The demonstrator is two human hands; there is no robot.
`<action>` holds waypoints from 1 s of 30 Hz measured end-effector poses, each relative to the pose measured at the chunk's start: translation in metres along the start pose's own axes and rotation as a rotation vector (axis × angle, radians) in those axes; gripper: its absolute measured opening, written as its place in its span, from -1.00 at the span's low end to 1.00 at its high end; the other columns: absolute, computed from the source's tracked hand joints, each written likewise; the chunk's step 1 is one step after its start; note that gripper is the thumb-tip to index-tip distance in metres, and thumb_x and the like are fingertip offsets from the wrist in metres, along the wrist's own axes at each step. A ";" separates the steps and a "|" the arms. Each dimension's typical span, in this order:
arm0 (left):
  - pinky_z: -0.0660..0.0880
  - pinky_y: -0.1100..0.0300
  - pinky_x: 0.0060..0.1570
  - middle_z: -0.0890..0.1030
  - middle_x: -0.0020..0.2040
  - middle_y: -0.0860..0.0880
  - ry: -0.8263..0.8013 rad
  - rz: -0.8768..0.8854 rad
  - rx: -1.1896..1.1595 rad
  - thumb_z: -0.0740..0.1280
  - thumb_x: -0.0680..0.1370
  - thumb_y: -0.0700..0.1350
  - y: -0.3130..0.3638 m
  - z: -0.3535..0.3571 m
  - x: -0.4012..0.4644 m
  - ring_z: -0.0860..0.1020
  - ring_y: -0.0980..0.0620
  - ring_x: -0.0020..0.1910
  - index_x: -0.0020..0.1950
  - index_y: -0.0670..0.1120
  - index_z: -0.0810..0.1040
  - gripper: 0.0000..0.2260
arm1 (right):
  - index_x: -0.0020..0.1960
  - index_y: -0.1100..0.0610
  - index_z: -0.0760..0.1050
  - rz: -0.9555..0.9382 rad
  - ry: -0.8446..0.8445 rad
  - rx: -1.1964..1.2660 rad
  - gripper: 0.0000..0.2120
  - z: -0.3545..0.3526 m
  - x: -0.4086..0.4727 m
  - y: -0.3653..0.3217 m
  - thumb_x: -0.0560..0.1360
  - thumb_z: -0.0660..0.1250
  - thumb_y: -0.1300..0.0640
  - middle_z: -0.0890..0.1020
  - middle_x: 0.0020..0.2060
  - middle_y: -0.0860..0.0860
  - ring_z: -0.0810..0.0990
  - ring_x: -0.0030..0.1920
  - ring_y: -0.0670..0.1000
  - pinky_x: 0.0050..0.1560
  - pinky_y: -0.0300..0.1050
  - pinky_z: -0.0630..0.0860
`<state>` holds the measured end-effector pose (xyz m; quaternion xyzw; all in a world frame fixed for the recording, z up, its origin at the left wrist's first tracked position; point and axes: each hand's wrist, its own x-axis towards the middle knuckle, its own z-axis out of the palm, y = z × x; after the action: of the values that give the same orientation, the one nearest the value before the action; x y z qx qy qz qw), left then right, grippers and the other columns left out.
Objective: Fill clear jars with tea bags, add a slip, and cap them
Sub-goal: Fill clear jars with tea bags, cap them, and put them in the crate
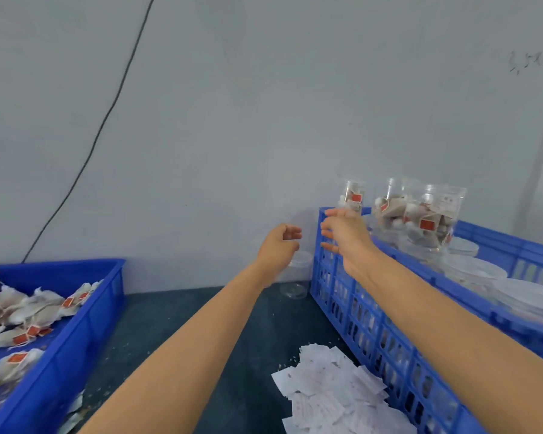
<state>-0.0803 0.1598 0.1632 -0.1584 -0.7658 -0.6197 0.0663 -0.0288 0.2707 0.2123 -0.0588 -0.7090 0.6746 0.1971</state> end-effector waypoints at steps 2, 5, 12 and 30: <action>0.36 0.33 -0.03 0.54 0.27 -0.16 0.028 -0.033 0.004 0.15 0.55 -0.42 -0.016 -0.009 0.002 0.50 -0.06 0.25 0.30 -0.25 0.45 -0.66 | 0.18 0.21 0.44 0.033 0.001 -0.021 -0.72 0.012 0.007 0.020 0.51 0.14 0.38 0.51 -0.04 0.13 0.47 -0.05 0.07 -0.01 0.05 0.52; 0.38 0.31 -0.02 0.56 0.25 -0.16 0.068 -0.089 -0.007 0.16 0.55 -0.42 -0.042 -0.019 0.009 0.48 0.04 0.10 0.29 -0.25 0.46 -0.67 | 0.29 0.26 0.43 0.088 0.015 -0.047 -0.62 0.025 0.020 0.050 0.49 0.14 0.38 0.47 -0.01 0.12 0.46 0.00 0.08 0.15 0.05 0.51; 0.34 0.18 0.05 0.56 0.24 -0.13 0.087 -0.221 -0.021 0.16 0.56 -0.40 -0.103 -0.022 0.040 0.47 0.03 0.08 0.26 -0.19 0.45 -0.69 | 0.28 0.39 0.40 0.198 0.055 -0.096 -0.60 0.044 0.060 0.110 0.46 0.12 0.38 0.40 -0.14 0.08 0.38 -0.09 0.08 0.08 0.02 0.48; 0.43 0.34 -0.05 0.39 0.36 -0.03 -0.007 -0.333 -0.196 0.31 0.51 -0.33 -0.199 0.046 0.129 0.49 0.10 0.07 0.50 -0.03 0.22 -0.40 | 0.41 0.16 0.28 0.279 0.071 -0.078 -0.47 0.058 0.145 0.217 0.46 0.21 0.37 0.46 0.08 0.05 0.47 0.00 -0.01 -0.07 -0.16 0.44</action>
<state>-0.2616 0.1894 0.0066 -0.0372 -0.7177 -0.6931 -0.0557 -0.2216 0.2855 0.0281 -0.1883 -0.7123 0.6647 0.1240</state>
